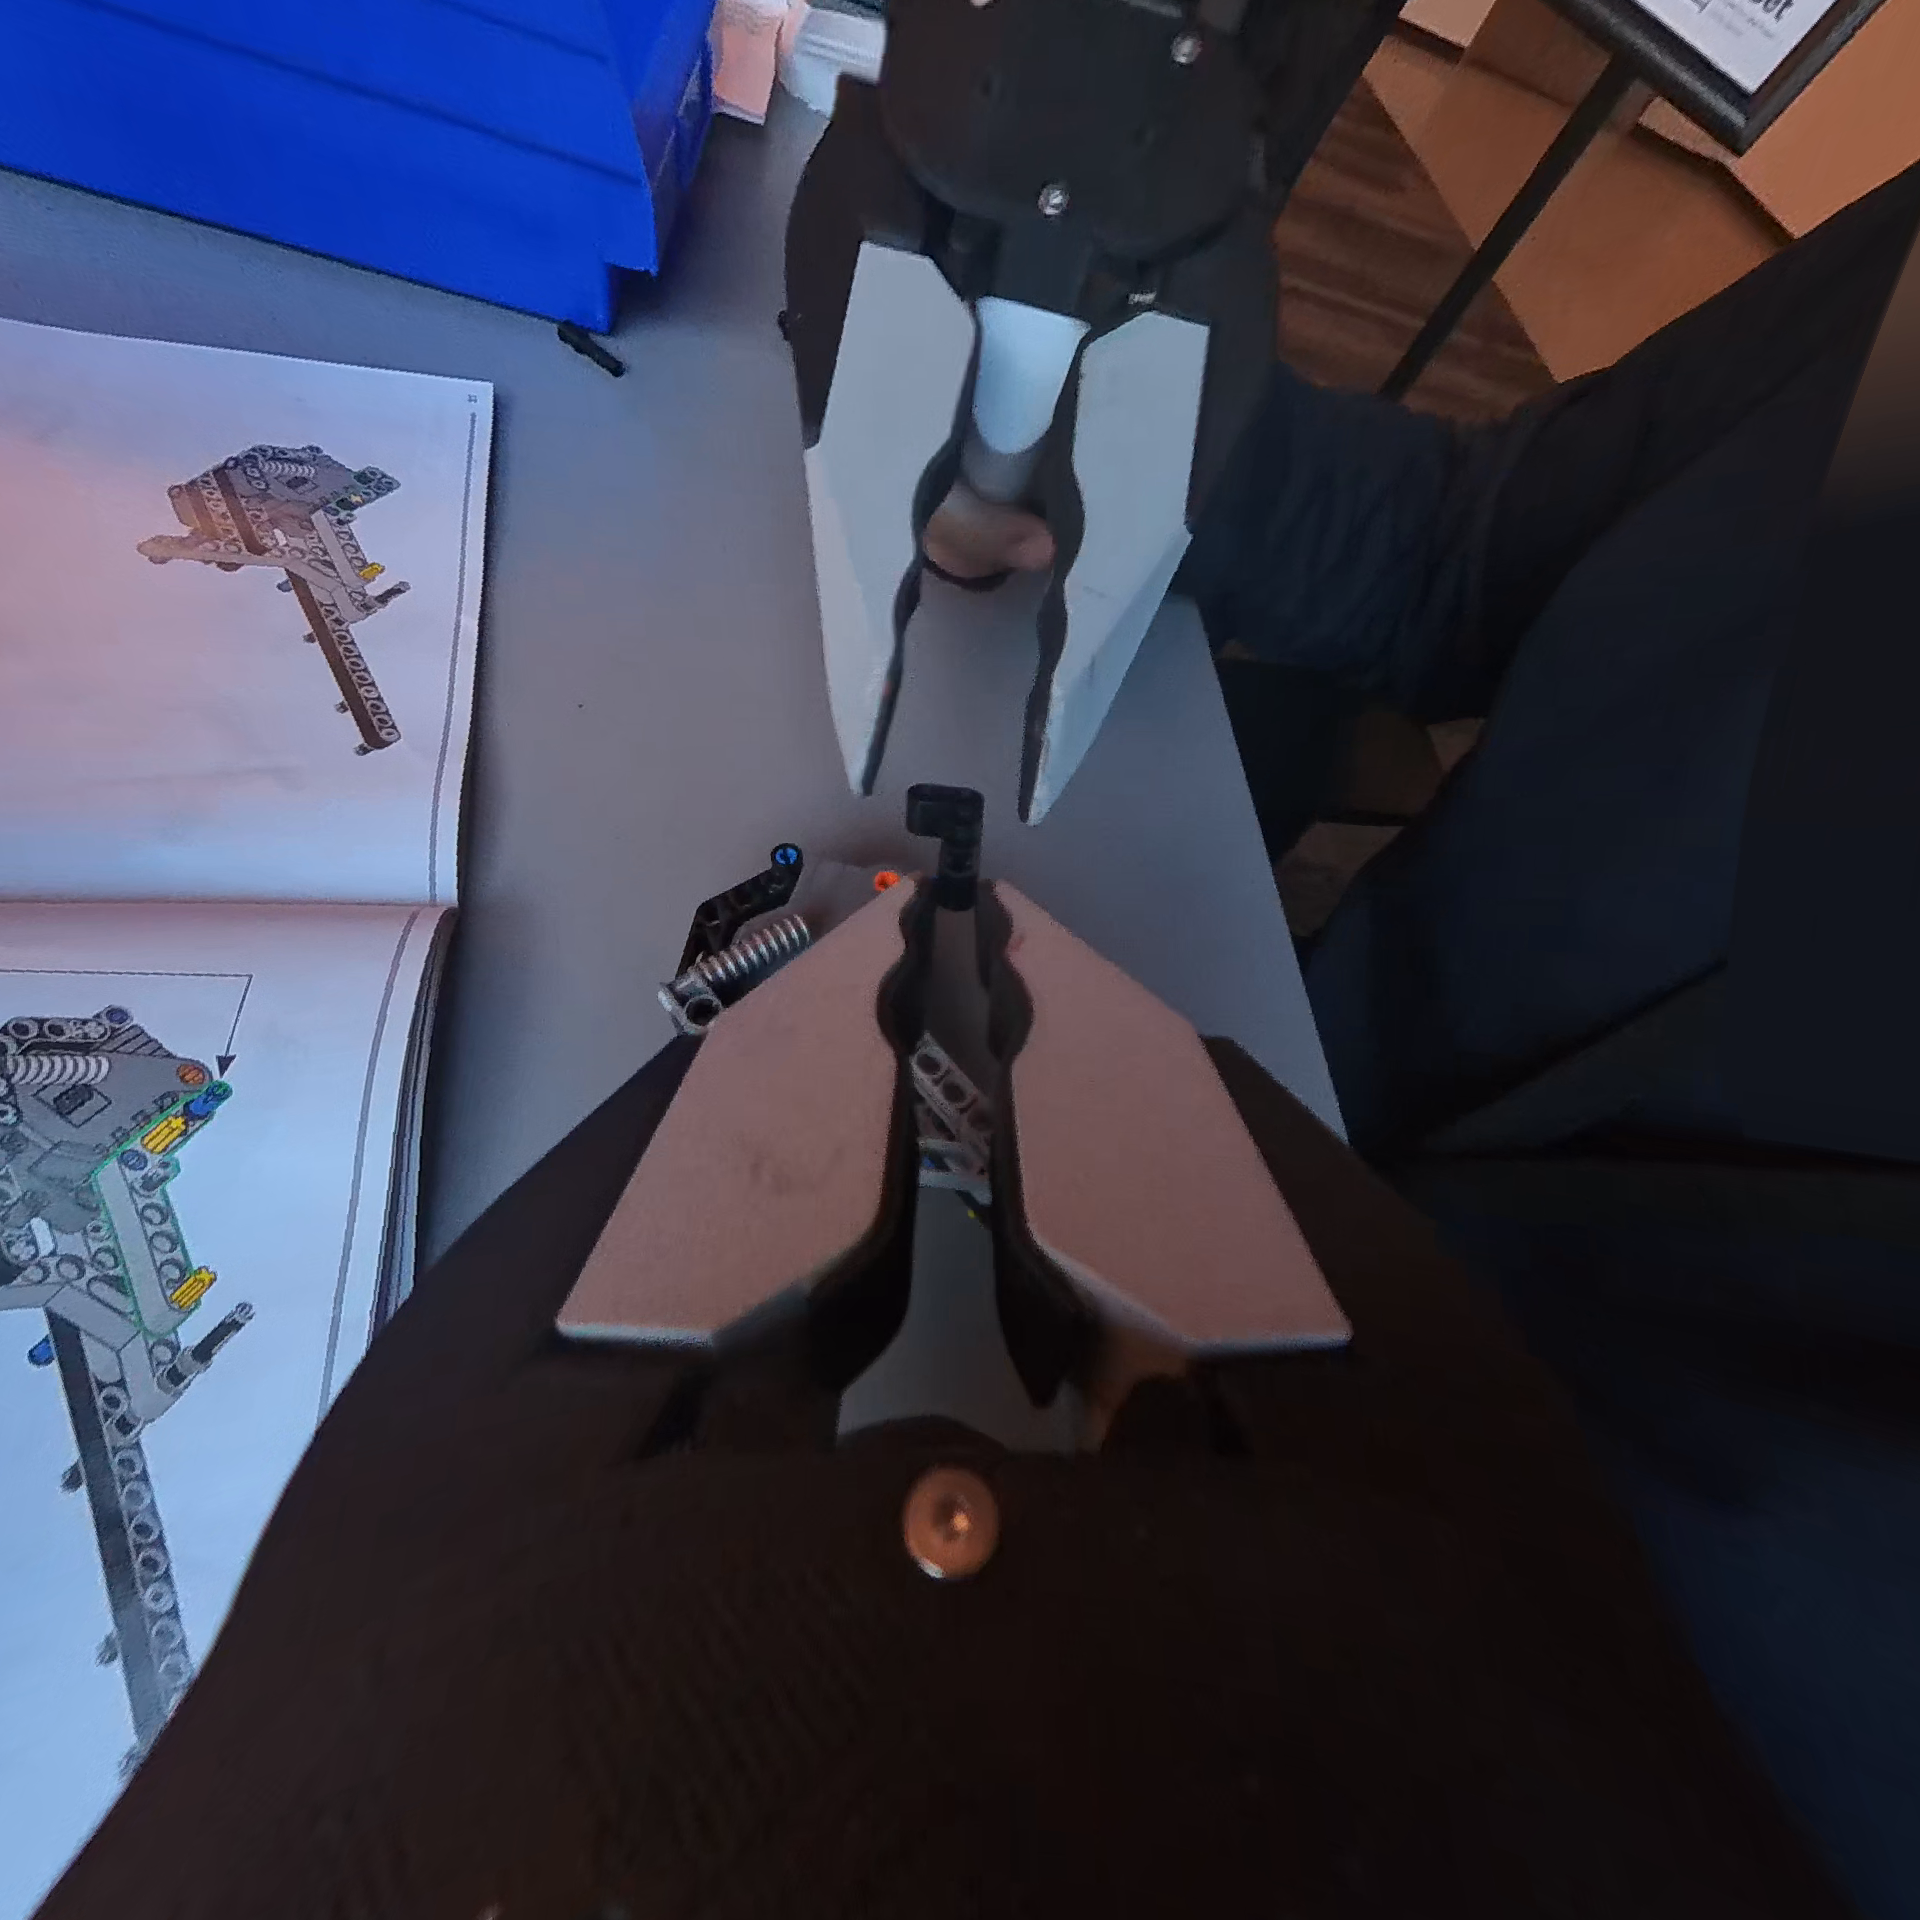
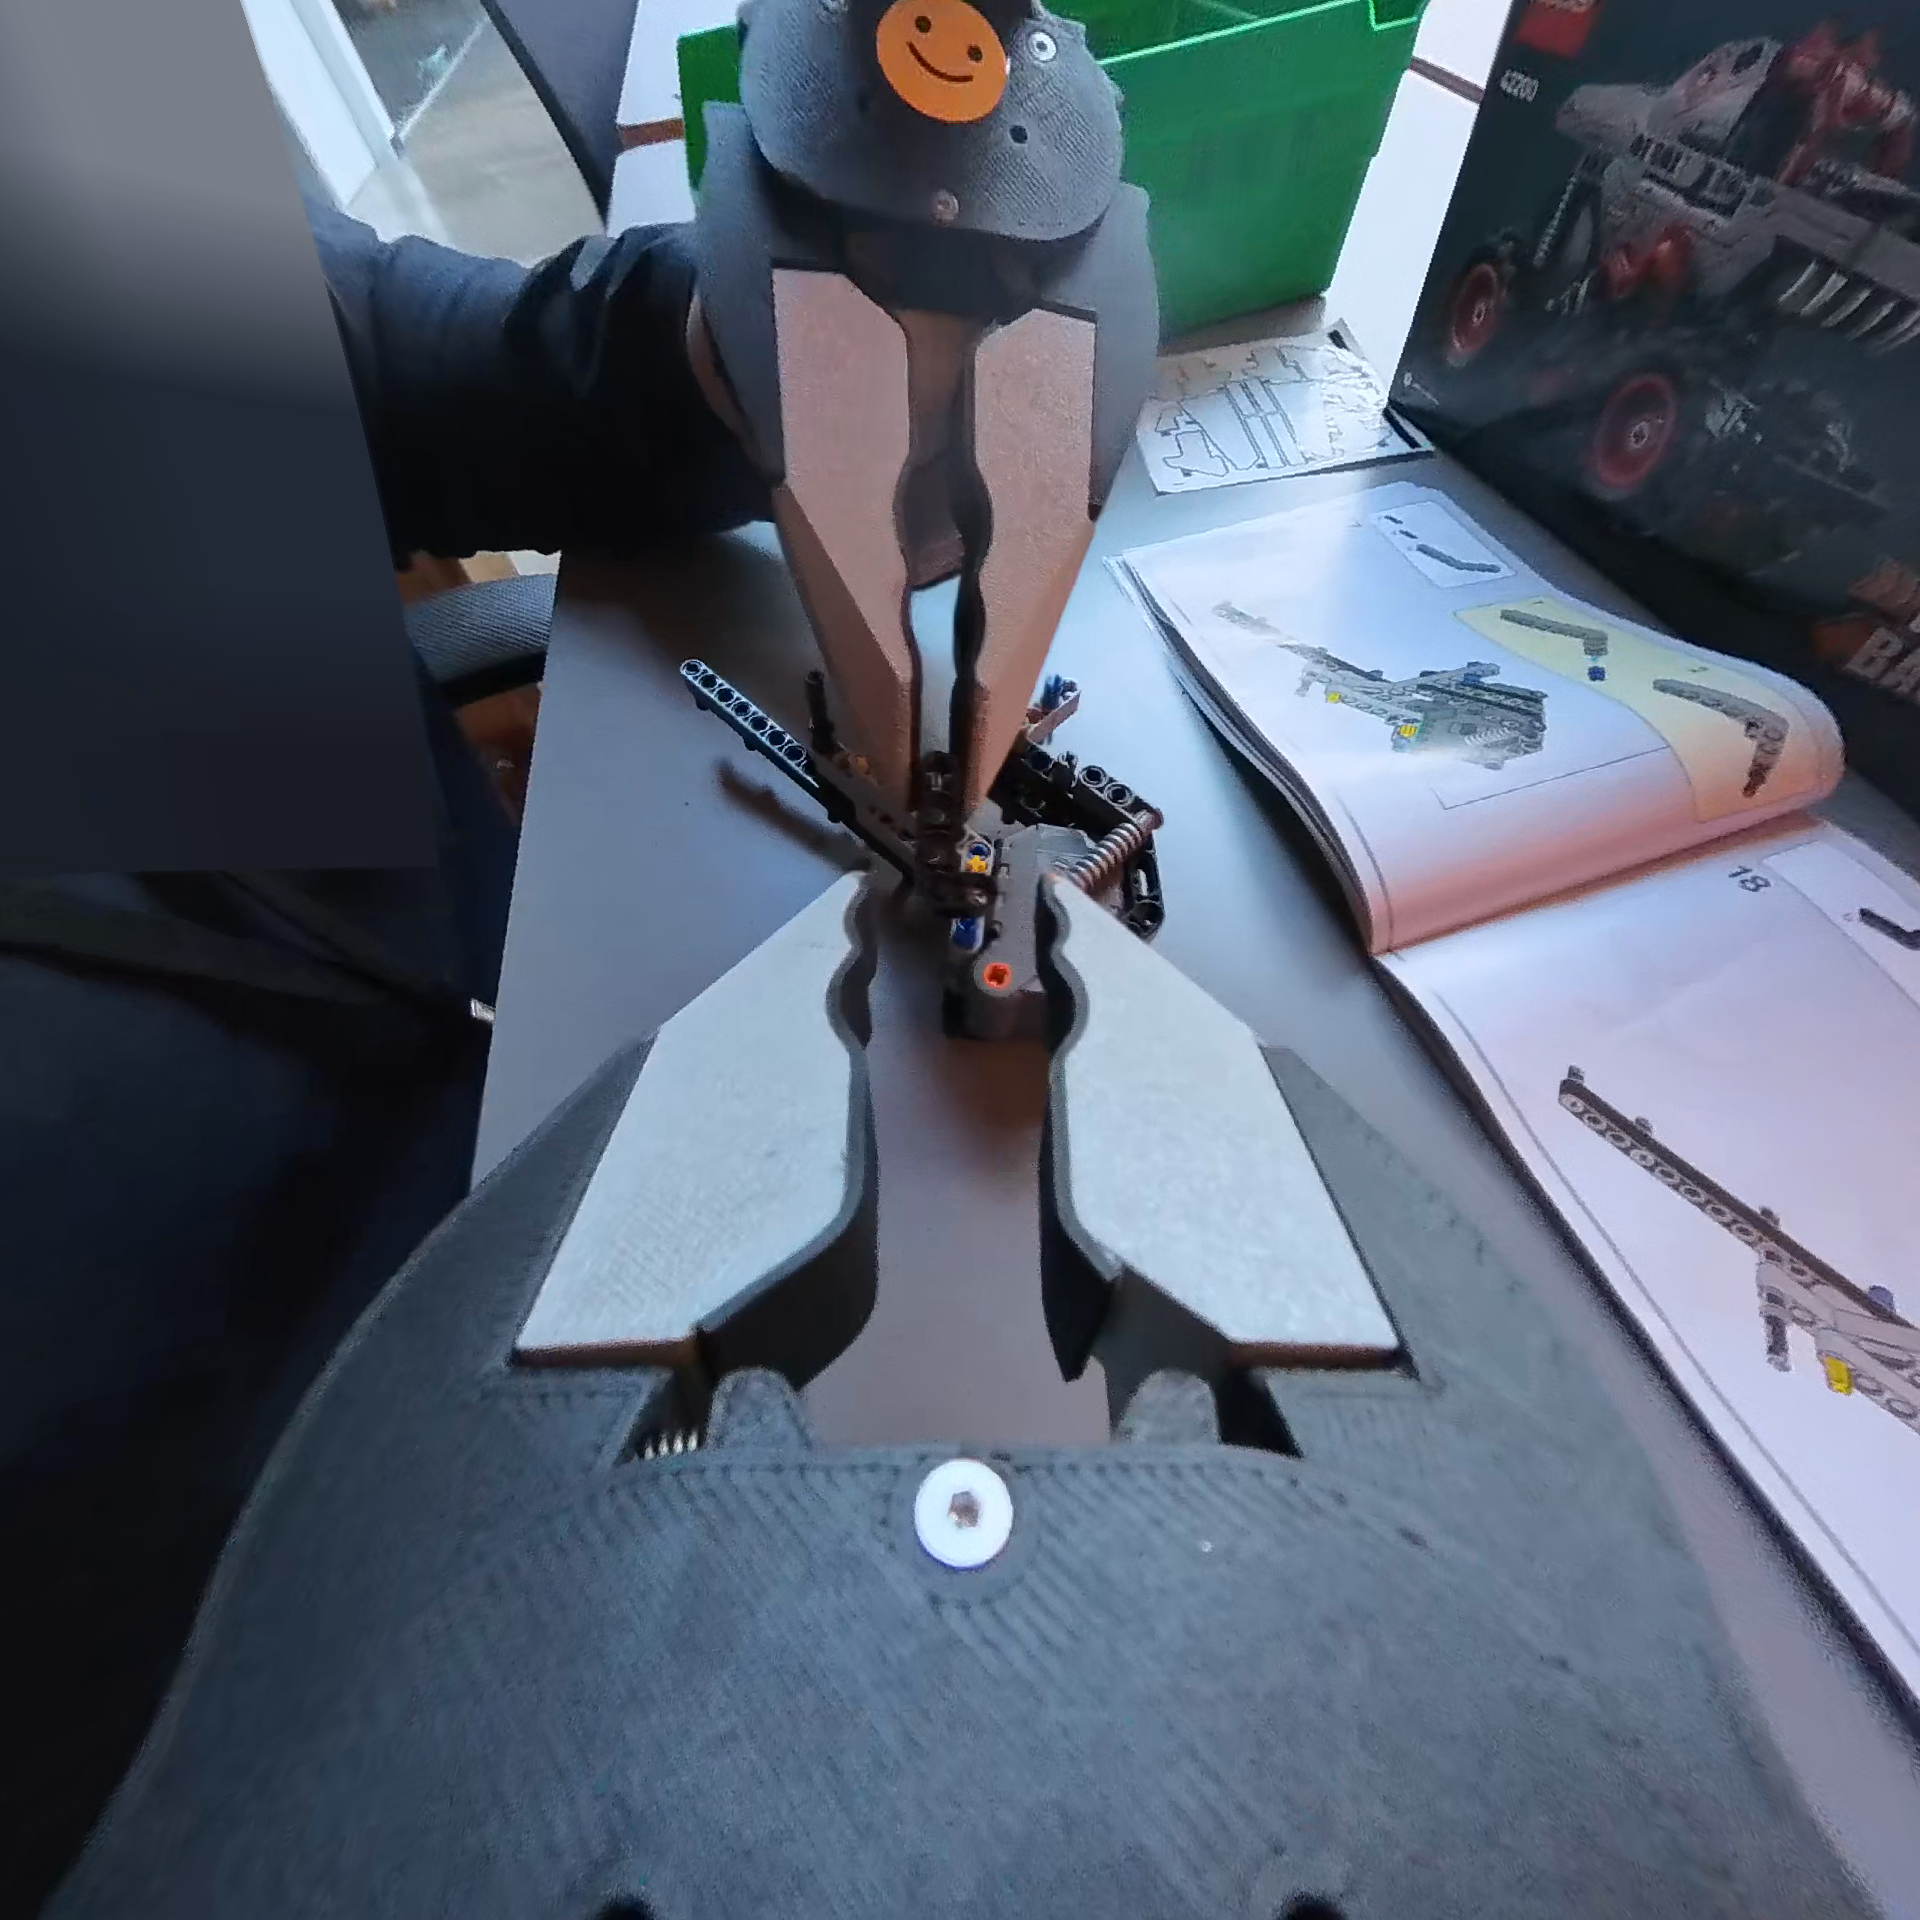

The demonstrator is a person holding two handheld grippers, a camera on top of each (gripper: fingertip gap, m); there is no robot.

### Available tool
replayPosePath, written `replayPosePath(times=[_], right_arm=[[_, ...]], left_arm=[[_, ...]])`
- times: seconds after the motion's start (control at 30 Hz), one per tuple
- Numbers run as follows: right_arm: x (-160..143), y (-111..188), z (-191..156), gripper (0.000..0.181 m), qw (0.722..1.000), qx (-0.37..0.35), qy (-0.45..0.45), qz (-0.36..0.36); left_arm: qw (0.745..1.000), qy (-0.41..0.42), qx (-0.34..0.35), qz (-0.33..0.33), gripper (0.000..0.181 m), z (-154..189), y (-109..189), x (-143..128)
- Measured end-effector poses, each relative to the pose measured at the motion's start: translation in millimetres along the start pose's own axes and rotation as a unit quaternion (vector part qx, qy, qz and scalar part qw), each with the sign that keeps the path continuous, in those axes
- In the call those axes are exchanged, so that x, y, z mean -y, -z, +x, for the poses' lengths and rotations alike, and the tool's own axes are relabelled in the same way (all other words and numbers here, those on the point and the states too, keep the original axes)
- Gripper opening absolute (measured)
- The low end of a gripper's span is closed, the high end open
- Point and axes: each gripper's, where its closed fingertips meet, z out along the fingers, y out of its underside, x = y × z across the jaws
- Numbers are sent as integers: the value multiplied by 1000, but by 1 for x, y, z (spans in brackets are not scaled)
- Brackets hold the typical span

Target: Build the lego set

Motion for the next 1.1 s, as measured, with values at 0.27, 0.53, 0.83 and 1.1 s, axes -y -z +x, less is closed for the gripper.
replayPosePath(times=[0.27,0.53,0.83,1.1], right_arm=[[-1,-3,-5,16,1000,13,0,-4],[1,-3,-6,13,1000,8,13,0],[1,-3,-5,14,1000,1,15,-4],[-1,-4,-6,16,999,-6,33,-9]], left_arm=[[1000,-15,-6,24,5,7,2,9],[1000,-3,-11,24,6,7,0,7],[1000,1,-12,15,6,6,-2,3],[1000,-6,-12,13,5,6,-2,2]])
